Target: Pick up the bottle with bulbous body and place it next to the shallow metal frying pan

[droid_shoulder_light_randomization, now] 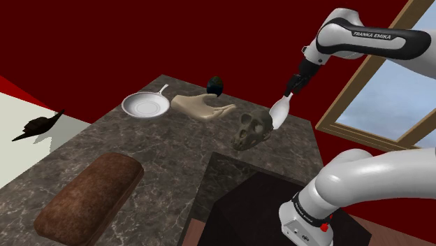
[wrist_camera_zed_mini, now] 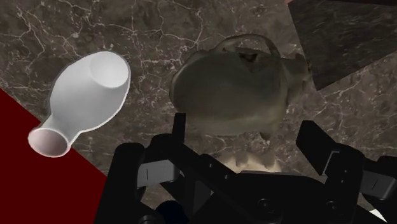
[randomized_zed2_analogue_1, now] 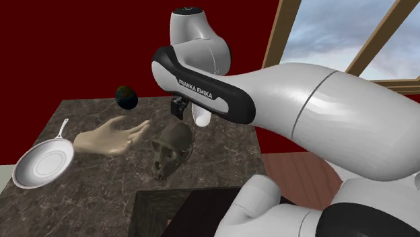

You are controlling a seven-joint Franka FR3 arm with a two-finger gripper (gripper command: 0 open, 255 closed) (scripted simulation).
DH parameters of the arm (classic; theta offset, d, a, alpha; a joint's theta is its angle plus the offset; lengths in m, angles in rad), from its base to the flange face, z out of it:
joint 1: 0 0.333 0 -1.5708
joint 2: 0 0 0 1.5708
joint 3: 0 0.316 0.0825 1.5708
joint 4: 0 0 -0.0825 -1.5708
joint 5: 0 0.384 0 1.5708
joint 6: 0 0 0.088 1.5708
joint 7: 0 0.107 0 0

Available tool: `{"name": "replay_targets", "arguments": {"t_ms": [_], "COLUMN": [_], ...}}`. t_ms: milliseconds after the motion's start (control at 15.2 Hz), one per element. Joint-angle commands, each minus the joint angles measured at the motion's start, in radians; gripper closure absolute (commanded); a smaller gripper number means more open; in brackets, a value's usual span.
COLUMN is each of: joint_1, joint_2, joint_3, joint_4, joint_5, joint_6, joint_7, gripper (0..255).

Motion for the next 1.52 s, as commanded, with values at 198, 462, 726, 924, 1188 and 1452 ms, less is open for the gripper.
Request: {"name": "replay_targets", "arguments": {"t_ms": [198,462,726,924,1188,1452], "joint_1": [0.002,0.017,0.036,0.043,0.039,0.040], "joint_2": [0.127,0.252,0.399,0.527,0.571,0.604], "joint_3": [-0.110,-0.202,-0.295,-0.358,-0.366,-0.369], "joint_4": [0.051,0.115,0.199,0.277,0.268,0.242], "joint_5": [-0.013,0.013,0.085,0.176,0.213,0.243], "joint_6": [0.099,0.174,0.236,0.269,0.311,0.360], "joint_7": [-0.124,-0.233,-0.361,-0.475,-0.508,-0.529], "gripper": [0,0,0,0,0,0]}}
